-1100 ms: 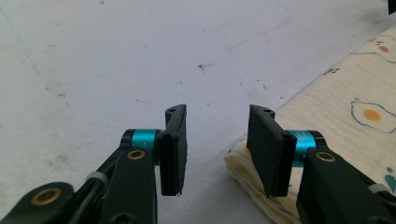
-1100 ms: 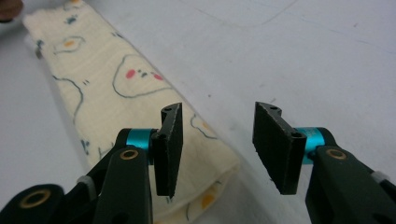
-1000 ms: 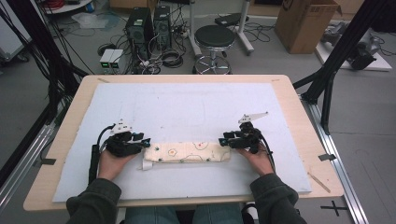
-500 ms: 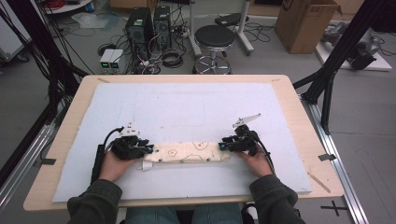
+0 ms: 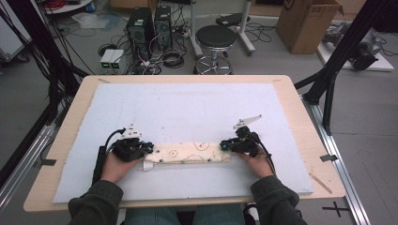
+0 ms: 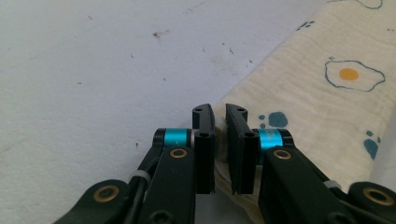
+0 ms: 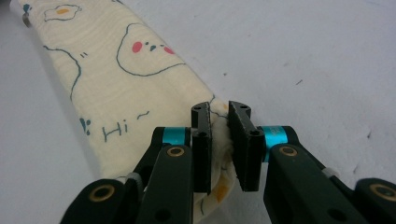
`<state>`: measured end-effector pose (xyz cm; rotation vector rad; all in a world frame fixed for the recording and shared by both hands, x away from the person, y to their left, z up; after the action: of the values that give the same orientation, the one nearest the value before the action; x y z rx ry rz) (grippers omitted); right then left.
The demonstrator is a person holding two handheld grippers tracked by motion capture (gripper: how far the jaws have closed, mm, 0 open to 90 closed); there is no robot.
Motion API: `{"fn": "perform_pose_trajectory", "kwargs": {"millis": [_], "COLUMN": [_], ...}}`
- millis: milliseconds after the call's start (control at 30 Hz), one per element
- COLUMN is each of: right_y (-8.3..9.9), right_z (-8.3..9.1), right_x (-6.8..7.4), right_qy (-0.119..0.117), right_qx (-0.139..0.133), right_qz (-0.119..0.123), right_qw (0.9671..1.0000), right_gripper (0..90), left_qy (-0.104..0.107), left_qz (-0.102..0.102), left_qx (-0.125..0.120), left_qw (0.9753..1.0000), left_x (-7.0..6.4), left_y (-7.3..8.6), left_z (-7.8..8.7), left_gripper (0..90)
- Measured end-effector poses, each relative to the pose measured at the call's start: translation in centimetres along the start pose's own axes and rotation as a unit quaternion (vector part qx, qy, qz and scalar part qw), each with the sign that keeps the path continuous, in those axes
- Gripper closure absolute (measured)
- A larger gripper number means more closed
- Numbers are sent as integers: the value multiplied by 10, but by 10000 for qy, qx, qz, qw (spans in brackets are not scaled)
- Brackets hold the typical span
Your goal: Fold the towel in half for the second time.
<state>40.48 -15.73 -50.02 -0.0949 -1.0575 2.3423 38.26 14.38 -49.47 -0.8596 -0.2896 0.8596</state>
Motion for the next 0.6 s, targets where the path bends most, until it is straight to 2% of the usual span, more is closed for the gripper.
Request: {"fn": "perform_pose_trajectory", "kwargs": {"millis": [67, 233, 367, 400, 533, 600], "right_y": [-1, -7, -15, -17, -25, -29], "right_z": [1, 9, 11, 11, 11, 10], "right_x": [0, 0, -2, -4, -10, -15], "right_qy": [57, 96, 183, 209, 286, 360], "right_qx": [15, -66, -36, -27, -14, -17], "right_qz": [93, 75, 187, 212, 232, 184], "right_qw": [9999, 9999, 9997, 9996, 9993, 9992], "right_gripper": [802, 806, 808, 808, 809, 809], "left_qy": [-50, -83, -134, -168, -240, -316], "left_qz": [-68, 23, 58, 33, 192, 240], "left_qx": [-42, -176, -320, -280, -487, -427], "left_qw": [10000, 9998, 9994, 9995, 9983, 9983], "left_x": [-1, 2, 4, 6, 15, 21], "left_y": [-2, -8, -17, -19, -30, -30], "left_z": [1, 4, 6, 6, 4, -1], "left_gripper": [822, 823, 823, 823, 823, 823]}}
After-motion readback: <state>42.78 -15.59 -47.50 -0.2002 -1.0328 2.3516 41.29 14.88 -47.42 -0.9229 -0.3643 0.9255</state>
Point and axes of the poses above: each handheld gripper's, and its own axes: z roughly backward along the jaws, y roughly out of its underside, x roughly to its left, the point moved 9 cm from there along -z, roughly forward along the jaws, and after that the axes turned 5 degrees about z, right-handed, at the moved point
